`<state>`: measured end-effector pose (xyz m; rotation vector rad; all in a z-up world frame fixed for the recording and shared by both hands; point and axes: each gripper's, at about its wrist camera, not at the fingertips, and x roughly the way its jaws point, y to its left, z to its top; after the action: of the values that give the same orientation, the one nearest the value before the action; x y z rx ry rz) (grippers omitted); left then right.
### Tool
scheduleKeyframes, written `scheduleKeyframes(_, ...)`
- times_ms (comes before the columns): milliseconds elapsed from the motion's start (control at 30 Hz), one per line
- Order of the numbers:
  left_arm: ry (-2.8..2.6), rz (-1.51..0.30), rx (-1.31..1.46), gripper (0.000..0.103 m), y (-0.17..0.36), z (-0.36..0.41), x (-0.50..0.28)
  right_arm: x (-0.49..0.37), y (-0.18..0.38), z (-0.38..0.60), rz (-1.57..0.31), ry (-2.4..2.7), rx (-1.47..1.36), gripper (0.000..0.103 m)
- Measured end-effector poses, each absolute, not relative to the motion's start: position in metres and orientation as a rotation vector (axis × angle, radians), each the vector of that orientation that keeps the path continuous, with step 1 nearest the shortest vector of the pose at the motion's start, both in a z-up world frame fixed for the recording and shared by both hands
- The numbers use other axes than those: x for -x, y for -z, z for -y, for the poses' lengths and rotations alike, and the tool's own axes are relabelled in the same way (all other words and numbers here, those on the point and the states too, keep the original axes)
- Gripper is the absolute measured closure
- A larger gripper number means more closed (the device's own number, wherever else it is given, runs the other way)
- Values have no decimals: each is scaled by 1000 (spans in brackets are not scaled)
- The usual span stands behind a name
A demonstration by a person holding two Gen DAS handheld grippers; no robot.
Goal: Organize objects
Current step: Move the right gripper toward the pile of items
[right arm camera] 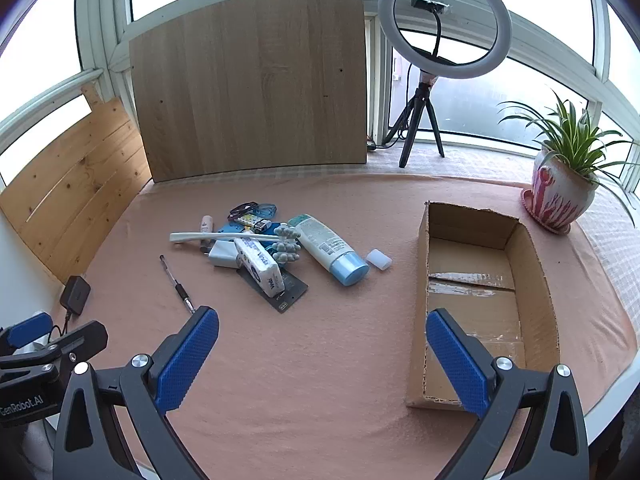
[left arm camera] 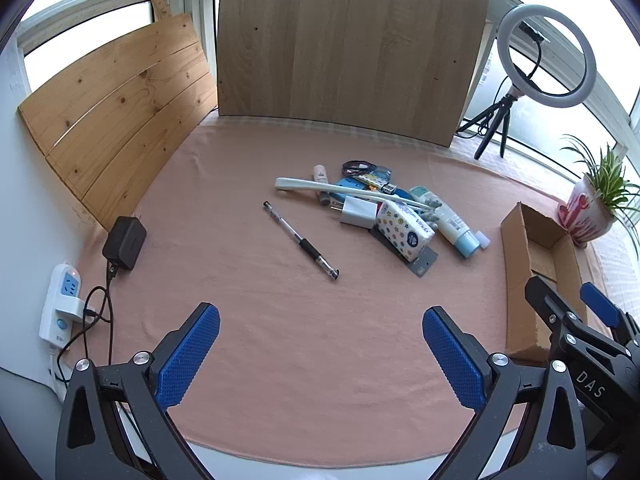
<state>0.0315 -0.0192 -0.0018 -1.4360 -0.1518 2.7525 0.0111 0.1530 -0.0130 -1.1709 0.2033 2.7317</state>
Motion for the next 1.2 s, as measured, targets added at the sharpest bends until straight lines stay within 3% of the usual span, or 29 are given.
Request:
scheduleKeyframes(400, -2737, 193, 1379, 0, -4, 21, -32, -8, 13, -152, -239, -2732, 1158, 0)
scheduleKeyframes(733, -2759, 350, 1347, 0, -4, 41, -21, -7, 19, -154, -312, -2744, 1181, 0)
scheduleKeyframes(933, -2759, 204, 1433, 0, 9, 53, 9, -5, 30, -160, -412, -2720, 1235, 0)
scheduleKeyframes(1200, -2735, 158, 1524, 1, 41, 59, 13, -3, 41, -160, -384, -2677, 1312, 0)
